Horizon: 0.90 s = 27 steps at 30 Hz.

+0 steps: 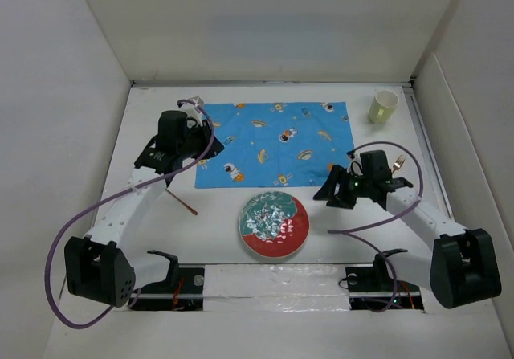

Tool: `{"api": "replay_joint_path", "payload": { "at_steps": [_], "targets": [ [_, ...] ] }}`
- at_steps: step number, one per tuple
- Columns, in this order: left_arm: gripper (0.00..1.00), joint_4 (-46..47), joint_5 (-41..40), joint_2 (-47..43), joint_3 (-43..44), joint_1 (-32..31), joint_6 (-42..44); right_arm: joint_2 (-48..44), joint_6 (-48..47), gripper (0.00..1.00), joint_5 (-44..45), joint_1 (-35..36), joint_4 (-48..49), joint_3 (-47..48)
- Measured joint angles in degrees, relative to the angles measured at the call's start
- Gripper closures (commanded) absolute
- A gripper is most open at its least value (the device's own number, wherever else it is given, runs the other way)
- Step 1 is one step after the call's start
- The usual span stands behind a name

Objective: Set the dinner table for one person

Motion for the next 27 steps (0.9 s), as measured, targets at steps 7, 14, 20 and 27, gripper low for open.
{"api": "replay_joint_path", "payload": {
  "at_steps": [7, 14, 20, 27],
  "targets": [
    [0.75, 0.61, 3.87, 1.62, 0.11, 0.00, 1.42, 2.14, 0.09, 0.33, -5.18, 7.56, 2.86, -6.80],
    [0.64, 0.79, 6.40, 2.03, 0.17, 0.00, 1.97, 10.75, 3.34, 0.41, -8.41, 10.67, 13.94, -10.16],
    [0.63, 0.50, 6.40, 2.01, 0.66, 0.00, 1.99, 18.69, 7.50, 0.46, -14.12, 10.69, 26.53, -11.54],
    [0.63, -1.68, 3.61, 0.52, 0.66, 0.00, 2.03, 26.99, 9.53, 0.93, -18.36, 10.16, 35.23, -12.11]
  ]
}}
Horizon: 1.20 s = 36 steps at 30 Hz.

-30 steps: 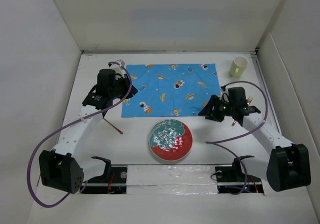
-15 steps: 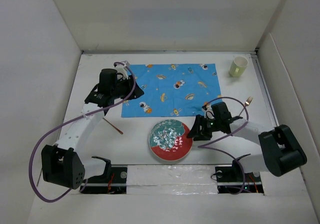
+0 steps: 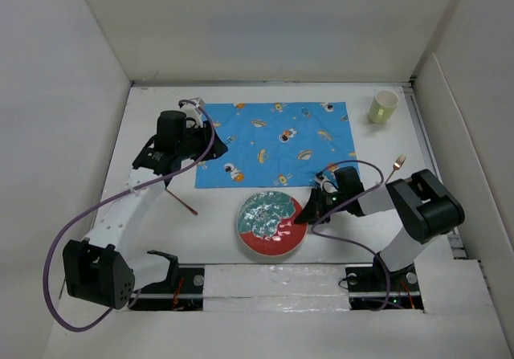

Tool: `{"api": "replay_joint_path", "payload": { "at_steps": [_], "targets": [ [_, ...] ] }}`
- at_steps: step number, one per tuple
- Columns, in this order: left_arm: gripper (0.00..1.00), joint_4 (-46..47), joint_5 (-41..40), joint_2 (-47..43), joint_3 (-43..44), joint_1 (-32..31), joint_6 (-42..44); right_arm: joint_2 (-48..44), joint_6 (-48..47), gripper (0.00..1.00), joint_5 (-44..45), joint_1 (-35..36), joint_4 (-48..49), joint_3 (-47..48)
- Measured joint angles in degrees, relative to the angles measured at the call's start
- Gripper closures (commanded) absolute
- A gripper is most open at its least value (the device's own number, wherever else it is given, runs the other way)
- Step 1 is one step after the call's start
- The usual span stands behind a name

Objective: Set the dinner table for one person

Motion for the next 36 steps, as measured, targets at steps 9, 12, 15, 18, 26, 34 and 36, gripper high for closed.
{"api": "replay_joint_path", "payload": {
  "at_steps": [9, 12, 15, 18, 26, 34, 36],
  "targets": [
    [0.63, -2.51, -4.20, -1.40, 3.78, 0.61, 0.76, -6.80, -7.32, 1.00, 0.13, -0.90, -11.50, 3.52],
    [0.63, -3.28, -4.96, -1.38, 5.77, 1.68, 0.85, -11.72, -8.96, 1.00, 3.52, -1.03, -22.27, 8.98],
    [0.63, -3.74, -5.86, -1.09, 8.26, 2.25, 0.85, -12.22, -9.03, 1.00, 5.70, -2.34, -29.70, 17.20],
    [0.63, -3.65, -5.88, -0.55, 9.79, 2.34, 0.85, -11.10, -6.23, 1.00, 6.12, -4.26, -29.24, 24.83],
    [0.63, -3.52, -4.35, 0.37, 9.35, 2.34, 0.87, 3.50, 4.09, 1.00, 9.46, -6.34, -20.57, 42.40],
    [0.62, -3.13, -3.63, 0.17, 6.97, 2.34, 1.09, 16.85, 12.41, 1.00, 12.87, -6.69, -16.74, 49.27],
    [0.62, -3.04, -3.54, -0.02, 6.21, 2.34, 1.11, 18.18, 13.94, 1.00, 13.29, -6.69, -15.96, 49.33]
  ]
}}
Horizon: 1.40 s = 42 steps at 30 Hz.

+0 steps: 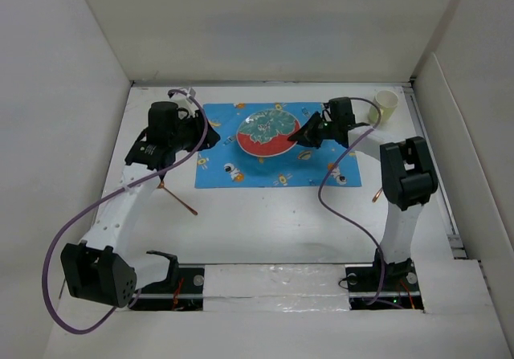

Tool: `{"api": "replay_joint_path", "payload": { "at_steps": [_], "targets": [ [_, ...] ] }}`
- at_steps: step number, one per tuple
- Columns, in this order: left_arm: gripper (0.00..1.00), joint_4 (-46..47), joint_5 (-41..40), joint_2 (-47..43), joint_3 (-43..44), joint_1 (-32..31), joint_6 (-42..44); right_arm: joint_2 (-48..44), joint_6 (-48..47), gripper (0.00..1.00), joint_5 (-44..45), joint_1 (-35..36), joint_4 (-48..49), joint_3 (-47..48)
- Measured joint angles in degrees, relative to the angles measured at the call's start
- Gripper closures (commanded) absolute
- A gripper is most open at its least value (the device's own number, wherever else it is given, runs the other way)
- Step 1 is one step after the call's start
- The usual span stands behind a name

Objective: Set the dinner table for one person

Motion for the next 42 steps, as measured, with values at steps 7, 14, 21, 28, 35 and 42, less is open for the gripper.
{"api": "replay_joint_path", "payload": {
  "at_steps": [7, 14, 21, 28, 35, 42],
  "targets": [
    [0.63, 0.44, 0.44, -0.39, -1.84, 0.00, -0.04, 1.97, 2.32, 1.00, 2.01, 0.46, 1.70, -0.63],
    [0.63, 0.92, 0.50, -1.01, -3.08, 0.00, -0.07, 2.60, 0.63, 0.81, 4.20, 1.18, 0.28, -1.97],
    [0.63, 1.38, 0.55, -1.03, -3.34, 0.00, -0.11, 2.60, -1.68, 0.46, 4.07, 1.20, -0.22, -3.15],
    [0.62, 1.77, 0.55, -1.03, -3.34, 0.00, -0.11, 1.42, -7.34, 0.37, 6.95, 1.18, -7.69, -3.08],
    [0.95, 1.73, 2.62, -0.90, -2.95, 0.00, -0.17, -3.06, -16.76, 0.41, 13.18, -0.22, -18.40, 2.60],
    [0.97, 2.12, 4.57, -0.52, -1.27, 0.00, 0.90, -7.65, -22.16, 1.00, 17.31, -7.17, -23.65, 5.01]
  ]
}}
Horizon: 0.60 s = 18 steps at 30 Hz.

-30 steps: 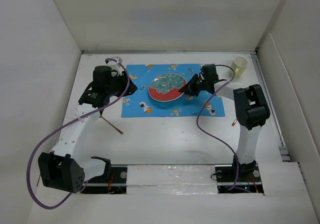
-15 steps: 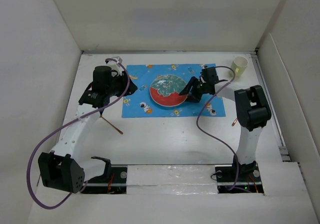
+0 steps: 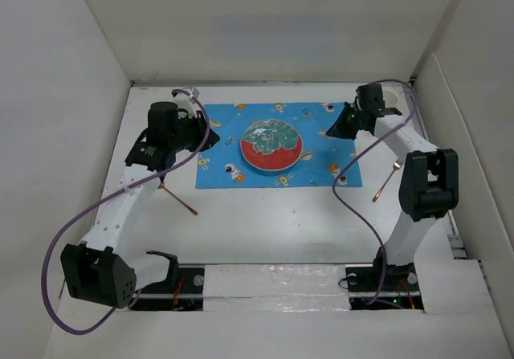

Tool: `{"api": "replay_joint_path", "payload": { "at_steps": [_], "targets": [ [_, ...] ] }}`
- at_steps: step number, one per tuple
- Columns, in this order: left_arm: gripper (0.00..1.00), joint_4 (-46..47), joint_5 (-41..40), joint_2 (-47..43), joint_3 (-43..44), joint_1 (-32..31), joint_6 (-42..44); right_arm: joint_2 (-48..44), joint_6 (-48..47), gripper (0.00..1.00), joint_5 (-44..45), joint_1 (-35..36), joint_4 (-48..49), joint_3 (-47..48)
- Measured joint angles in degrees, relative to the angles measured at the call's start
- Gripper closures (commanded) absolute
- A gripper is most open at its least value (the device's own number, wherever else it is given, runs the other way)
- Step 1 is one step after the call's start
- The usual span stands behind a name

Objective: Set the dinner table for one person

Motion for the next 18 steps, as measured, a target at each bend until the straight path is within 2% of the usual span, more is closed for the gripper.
{"api": "replay_joint_path", "payload": {
  "at_steps": [1, 3, 4, 5, 6, 7, 8, 13, 18],
  "targets": [
    [0.90, 0.07, 0.37, 0.00, 0.00, 0.00, 0.26, -0.28, -0.28, 1.00, 0.87, -1.42, -0.55, 0.68],
    [0.83, 0.26, 1.11, 0.00, -0.02, 0.00, 0.66, -0.76, -0.42, 1.00, 3.19, -4.55, -1.57, 2.62],
    [0.77, 0.50, 1.53, -0.04, -0.07, 0.00, 0.74, -0.98, -0.28, 0.95, 4.42, -6.29, -1.79, 3.69],
    [0.75, 0.94, 1.97, -0.17, -0.26, 0.00, 0.94, -1.27, 0.07, 0.87, 5.51, -8.26, -1.77, 4.68],
    [0.73, 1.09, 2.27, -0.33, -0.35, -0.04, 1.03, -1.64, 0.50, 0.67, 6.51, -10.16, -1.62, 5.55],
    [0.70, 1.29, 2.47, -0.46, -0.46, -0.09, 1.18, -2.01, 1.29, 0.57, 7.63, -12.00, -1.57, 6.27],
    [0.69, 1.73, 2.60, -0.57, -0.57, -0.22, 1.49, -2.36, 1.99, 0.42, 8.52, -13.68, -1.44, 6.88],
    [0.67, 2.84, 2.64, -1.53, -2.23, -2.01, 1.84, -1.79, 6.88, 0.41, 13.99, -20.61, -1.64, 11.56],
    [0.67, 2.95, 2.54, -3.04, -4.04, -2.36, 1.97, 2.32, 11.32, 0.40, 18.71, -21.68, -1.70, 17.35]
  ]
}}
